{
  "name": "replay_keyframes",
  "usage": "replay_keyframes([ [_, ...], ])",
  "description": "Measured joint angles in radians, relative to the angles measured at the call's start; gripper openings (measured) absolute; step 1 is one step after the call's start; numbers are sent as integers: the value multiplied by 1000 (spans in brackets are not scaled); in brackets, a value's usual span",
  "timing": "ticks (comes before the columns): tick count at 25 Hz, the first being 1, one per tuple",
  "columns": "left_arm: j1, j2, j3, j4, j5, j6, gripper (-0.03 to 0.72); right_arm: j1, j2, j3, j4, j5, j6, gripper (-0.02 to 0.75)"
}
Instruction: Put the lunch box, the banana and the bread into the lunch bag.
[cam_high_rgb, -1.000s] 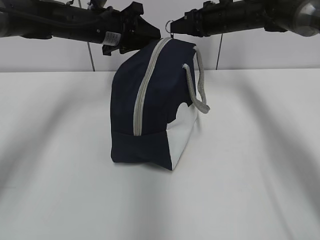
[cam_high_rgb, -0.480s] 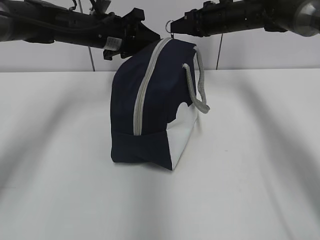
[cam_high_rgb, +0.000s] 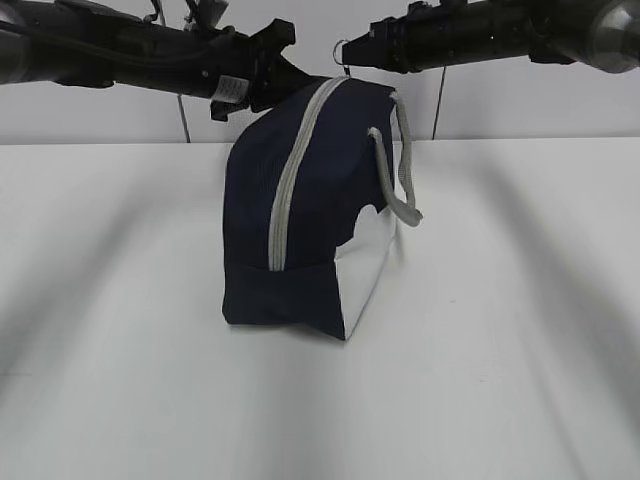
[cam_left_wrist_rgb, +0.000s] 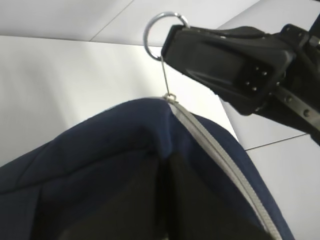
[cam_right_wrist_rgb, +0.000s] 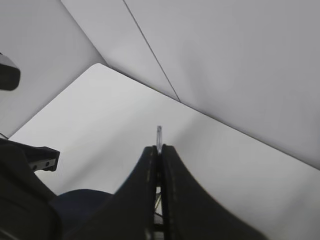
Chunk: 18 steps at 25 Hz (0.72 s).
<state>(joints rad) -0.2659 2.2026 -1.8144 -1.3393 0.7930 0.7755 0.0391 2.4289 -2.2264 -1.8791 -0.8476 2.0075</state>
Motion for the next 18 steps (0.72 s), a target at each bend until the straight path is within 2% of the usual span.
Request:
replay_keyframes([
  [8, 7, -18, -38, 24, 52, 7, 14, 0, 0, 0, 0, 71, 88, -16],
  [18, 7, -19, -90, 47, 119, 8, 14, 0, 12, -2, 16, 89, 103, -16],
])
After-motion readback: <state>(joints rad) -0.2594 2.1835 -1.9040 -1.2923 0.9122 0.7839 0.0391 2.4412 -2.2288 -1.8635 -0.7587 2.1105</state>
